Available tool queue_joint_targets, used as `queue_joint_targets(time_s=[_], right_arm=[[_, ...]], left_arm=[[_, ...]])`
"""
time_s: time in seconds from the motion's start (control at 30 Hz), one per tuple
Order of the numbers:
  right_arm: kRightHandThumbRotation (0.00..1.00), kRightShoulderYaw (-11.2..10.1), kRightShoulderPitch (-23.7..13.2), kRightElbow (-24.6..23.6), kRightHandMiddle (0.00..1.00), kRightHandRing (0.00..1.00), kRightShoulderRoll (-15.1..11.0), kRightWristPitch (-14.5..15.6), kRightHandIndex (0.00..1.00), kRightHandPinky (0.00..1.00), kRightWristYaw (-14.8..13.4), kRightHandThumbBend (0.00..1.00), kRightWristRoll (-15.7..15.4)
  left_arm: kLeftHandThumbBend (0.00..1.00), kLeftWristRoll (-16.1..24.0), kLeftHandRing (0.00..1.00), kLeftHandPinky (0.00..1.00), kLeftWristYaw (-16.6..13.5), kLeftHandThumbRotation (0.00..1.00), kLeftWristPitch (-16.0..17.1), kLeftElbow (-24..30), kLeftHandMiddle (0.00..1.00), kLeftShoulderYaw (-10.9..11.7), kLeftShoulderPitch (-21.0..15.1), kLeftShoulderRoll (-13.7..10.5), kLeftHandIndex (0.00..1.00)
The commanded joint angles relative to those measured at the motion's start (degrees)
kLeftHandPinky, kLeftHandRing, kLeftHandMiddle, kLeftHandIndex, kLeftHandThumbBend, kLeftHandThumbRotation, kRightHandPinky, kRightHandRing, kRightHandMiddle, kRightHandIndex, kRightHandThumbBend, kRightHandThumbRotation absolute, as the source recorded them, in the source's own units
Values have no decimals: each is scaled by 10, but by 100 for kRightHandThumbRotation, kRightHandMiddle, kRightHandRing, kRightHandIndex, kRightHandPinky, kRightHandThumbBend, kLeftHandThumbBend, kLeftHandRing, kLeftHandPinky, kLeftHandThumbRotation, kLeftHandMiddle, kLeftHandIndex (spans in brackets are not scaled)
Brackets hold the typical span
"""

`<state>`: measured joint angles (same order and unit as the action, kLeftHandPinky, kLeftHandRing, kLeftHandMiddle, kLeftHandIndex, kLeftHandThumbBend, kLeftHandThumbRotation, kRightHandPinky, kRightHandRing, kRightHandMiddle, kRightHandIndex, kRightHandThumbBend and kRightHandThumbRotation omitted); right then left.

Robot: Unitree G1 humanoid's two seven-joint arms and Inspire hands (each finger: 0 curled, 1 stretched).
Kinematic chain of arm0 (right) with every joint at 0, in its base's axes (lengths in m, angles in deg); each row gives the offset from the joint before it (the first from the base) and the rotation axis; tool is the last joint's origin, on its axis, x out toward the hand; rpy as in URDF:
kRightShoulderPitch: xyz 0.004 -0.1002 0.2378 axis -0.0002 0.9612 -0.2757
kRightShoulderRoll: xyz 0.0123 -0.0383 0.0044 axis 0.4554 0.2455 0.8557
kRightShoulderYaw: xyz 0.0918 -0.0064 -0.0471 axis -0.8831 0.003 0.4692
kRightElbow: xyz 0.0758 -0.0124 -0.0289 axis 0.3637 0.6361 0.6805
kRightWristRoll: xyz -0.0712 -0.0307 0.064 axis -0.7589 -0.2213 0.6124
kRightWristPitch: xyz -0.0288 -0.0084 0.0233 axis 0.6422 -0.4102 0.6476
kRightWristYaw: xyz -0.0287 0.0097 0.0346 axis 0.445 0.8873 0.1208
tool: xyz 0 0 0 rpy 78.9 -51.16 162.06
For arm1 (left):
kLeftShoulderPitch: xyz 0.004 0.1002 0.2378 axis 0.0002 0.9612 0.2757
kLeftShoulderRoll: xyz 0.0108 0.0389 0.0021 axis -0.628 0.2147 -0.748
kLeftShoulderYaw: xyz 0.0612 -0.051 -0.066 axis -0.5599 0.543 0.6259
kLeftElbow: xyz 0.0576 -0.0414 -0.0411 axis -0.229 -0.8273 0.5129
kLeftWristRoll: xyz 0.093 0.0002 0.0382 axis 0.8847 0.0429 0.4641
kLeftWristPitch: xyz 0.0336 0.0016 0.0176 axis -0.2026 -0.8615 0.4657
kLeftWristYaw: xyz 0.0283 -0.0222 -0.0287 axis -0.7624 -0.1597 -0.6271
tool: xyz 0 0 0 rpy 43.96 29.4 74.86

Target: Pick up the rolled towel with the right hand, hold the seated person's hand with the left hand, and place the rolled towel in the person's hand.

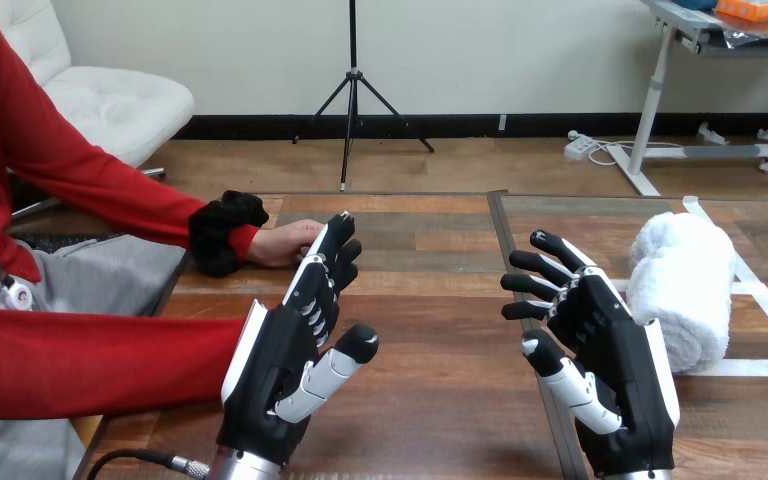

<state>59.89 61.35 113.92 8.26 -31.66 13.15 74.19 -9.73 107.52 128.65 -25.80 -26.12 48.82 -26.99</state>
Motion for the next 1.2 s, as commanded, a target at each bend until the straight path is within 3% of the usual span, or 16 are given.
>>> queue_joint_targets(time_s=[0.0, 0.9, 1.17], right_arm=[[58, -3, -20, -27, 77, 72, -9, -8, 82, 60, 0, 100, 5], [57, -2, -26, -35, 78, 72, -13, -4, 81, 60, 2, 100, 2], [56, -5, -13, -87, 78, 72, -19, 27, 81, 60, -24, 100, -27]], left_arm=[[100, -5, 97, 97, 1, 72, 1, 17, 99, -4, -25, 2, 96], [100, -9, 98, 100, 10, 70, 5, 13, 99, -3, -24, 3, 96], [100, -9, 98, 100, 11, 70, 4, 11, 99, -5, -25, 6, 96]])
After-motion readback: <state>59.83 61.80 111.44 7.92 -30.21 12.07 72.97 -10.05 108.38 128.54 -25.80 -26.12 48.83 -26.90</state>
